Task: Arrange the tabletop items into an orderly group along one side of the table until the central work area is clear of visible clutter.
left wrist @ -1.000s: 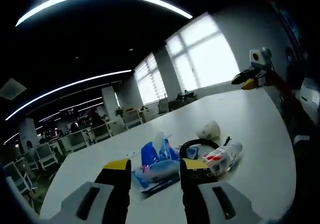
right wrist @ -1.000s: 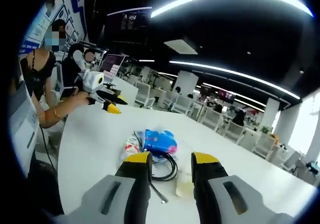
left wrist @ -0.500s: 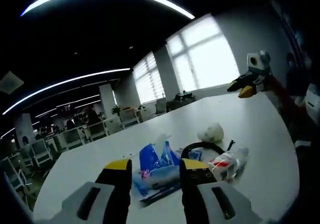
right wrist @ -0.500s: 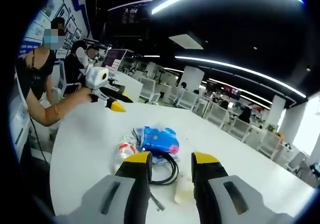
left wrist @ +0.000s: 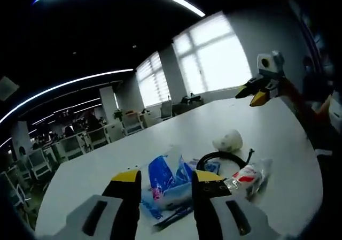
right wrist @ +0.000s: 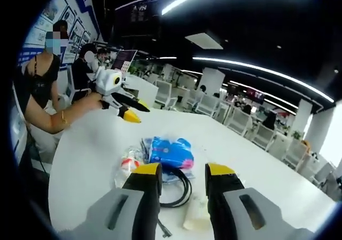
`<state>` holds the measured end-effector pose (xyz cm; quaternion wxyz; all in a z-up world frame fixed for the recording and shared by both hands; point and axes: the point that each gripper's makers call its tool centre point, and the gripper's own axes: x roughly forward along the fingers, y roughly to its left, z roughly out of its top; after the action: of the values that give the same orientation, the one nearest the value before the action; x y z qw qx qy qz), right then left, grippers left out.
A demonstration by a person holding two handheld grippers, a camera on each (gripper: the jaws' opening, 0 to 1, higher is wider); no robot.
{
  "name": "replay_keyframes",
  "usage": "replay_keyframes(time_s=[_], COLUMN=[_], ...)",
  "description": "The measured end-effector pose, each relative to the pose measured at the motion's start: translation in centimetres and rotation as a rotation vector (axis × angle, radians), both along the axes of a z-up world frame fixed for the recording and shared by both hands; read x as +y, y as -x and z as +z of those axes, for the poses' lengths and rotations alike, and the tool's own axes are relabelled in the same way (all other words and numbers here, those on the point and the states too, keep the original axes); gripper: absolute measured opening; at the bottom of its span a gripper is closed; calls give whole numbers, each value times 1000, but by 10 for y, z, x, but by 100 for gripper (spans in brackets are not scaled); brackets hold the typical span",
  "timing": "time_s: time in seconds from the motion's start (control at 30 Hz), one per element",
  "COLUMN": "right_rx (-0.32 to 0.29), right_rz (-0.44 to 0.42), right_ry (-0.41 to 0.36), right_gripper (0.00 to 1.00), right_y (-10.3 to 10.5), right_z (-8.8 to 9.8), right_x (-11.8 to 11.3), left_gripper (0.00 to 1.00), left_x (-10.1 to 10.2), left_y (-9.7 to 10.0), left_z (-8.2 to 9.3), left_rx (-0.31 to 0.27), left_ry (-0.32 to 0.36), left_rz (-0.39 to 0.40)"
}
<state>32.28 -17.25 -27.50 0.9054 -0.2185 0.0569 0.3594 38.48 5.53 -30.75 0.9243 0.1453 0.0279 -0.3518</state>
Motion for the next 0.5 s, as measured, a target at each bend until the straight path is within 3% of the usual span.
replay_keyframes(time_s=[0.23, 0.5], right_rx=[-19, -11], right_rz=[0, 11], right_ry=[6, 43], right_gripper=[32, 32], right_y=[-16, -34], right_z=[12, 17], right_x=[11, 18], left_gripper=[37, 37], left_x=[-6, -9], left_y=[-10, -15], left_z=[2, -13], left_rx=[10, 33], left_ry=[-17, -13], left_rz=[-16, -33])
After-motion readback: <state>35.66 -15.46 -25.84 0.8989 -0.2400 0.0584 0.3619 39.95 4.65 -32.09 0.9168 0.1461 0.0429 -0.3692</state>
